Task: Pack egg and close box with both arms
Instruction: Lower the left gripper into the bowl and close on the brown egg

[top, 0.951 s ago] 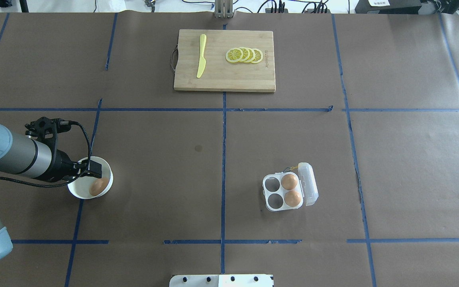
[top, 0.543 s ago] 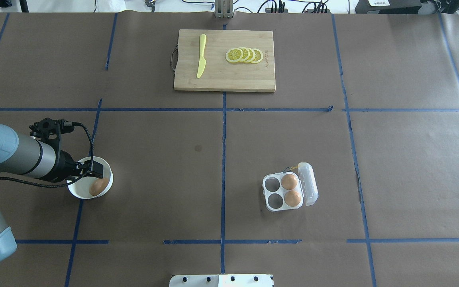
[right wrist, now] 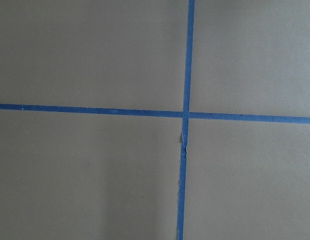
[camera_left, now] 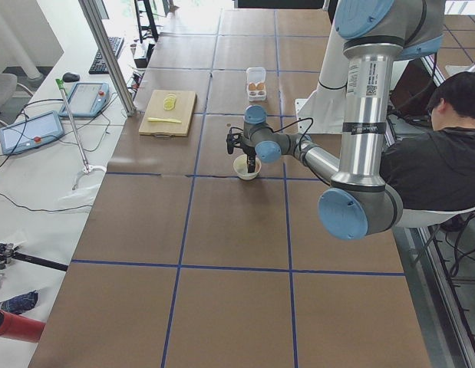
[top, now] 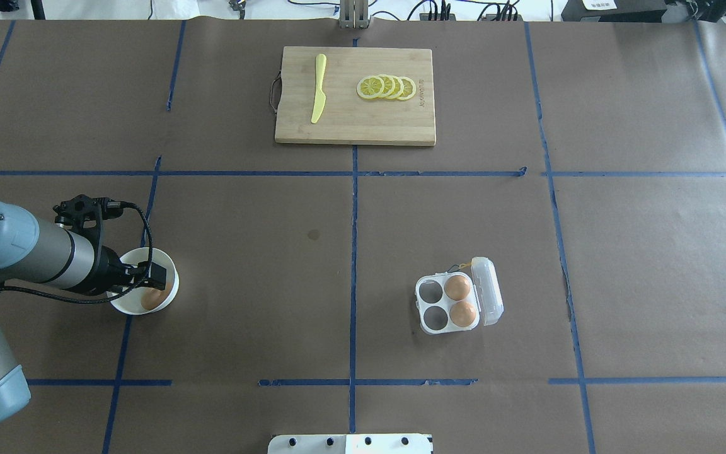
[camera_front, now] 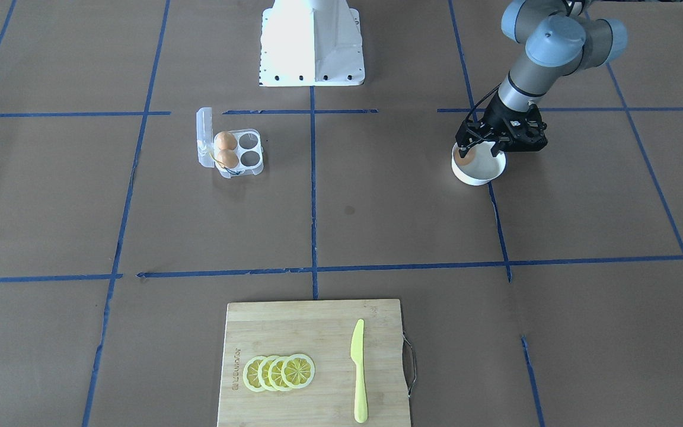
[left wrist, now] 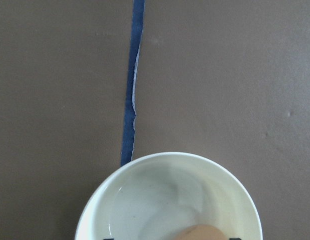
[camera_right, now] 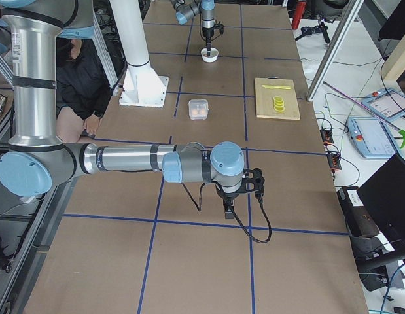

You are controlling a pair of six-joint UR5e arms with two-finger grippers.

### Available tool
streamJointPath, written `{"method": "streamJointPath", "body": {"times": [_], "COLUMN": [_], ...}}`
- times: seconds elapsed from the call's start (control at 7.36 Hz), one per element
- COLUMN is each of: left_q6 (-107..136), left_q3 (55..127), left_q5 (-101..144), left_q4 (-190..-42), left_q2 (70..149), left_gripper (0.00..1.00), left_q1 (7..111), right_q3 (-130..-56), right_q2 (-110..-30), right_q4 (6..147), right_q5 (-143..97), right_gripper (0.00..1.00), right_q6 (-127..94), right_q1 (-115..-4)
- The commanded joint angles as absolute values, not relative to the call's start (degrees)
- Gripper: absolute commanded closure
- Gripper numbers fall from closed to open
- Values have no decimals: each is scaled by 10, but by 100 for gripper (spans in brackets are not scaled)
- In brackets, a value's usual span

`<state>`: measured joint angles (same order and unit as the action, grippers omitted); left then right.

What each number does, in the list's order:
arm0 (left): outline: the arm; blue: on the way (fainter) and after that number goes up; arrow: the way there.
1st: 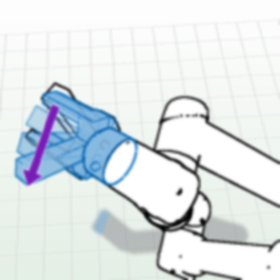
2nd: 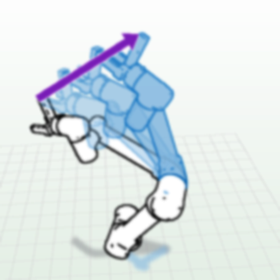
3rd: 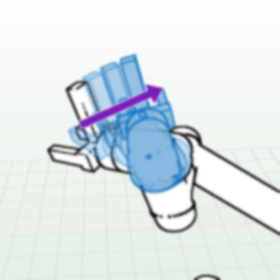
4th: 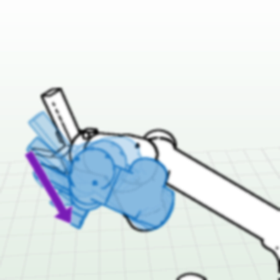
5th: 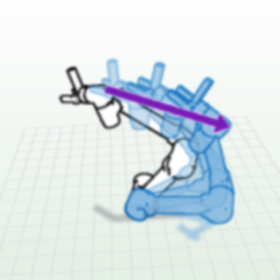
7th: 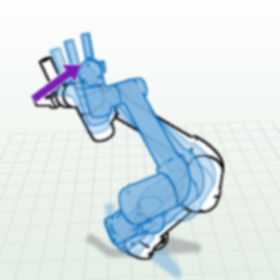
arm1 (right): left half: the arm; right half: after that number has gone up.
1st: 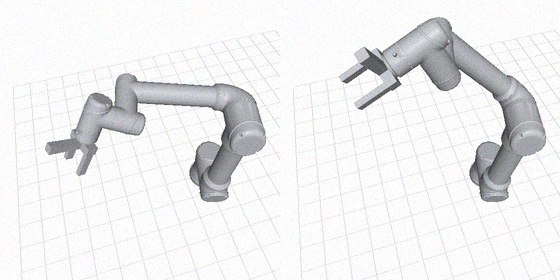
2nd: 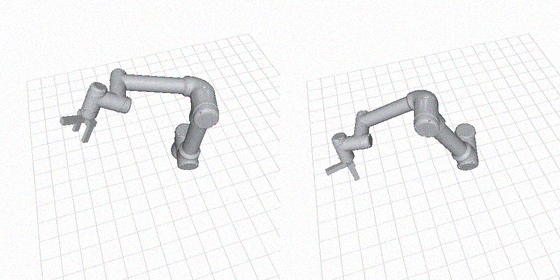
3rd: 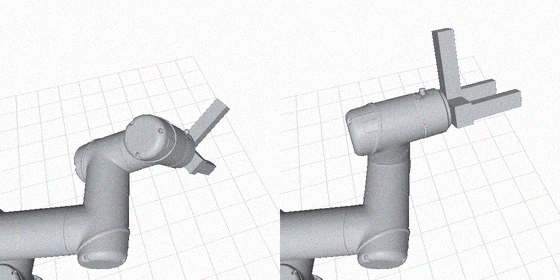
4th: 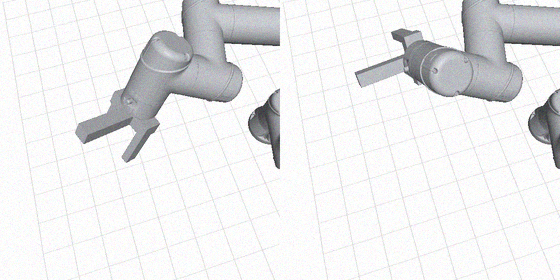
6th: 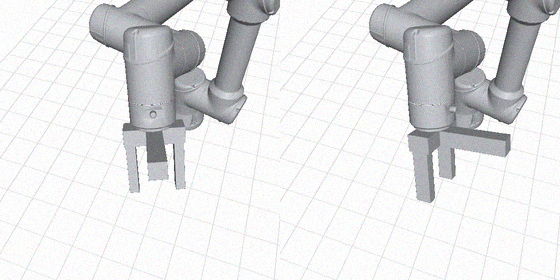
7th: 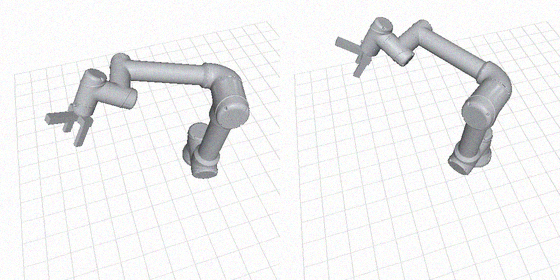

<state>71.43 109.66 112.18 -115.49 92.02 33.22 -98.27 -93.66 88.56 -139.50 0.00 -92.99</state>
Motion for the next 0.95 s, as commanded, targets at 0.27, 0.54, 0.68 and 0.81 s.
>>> {"method": "streamJointPath", "body": {"times": [0.27, 0.54, 0.68, 0.81], "left_q6": [715, 715, 715, 715], "left_q3": [1088, 1089, 1088, 1087], "left_q5": [1110, 1110, 1110, 1110], "left_q4": [-1154, -1154, -1154, -1154], "left_q2": [922, 922, 922, 922], "left_gripper": [18, 19, 19, 20], "left_q1": [316, 317, 317, 316], "right_q3": [-986, -988, -988, -989], "right_q2": [-940, -940, -940, -940], "right_q4": [886, 886, 886, 885], "right_q5": [-1396, -1396, -1396, -1396], "right_gripper": [0, 0, 0, 0], "right_q6": [0, 0, 0, 0], "right_q1": [-931, -931, -931, -931]}}
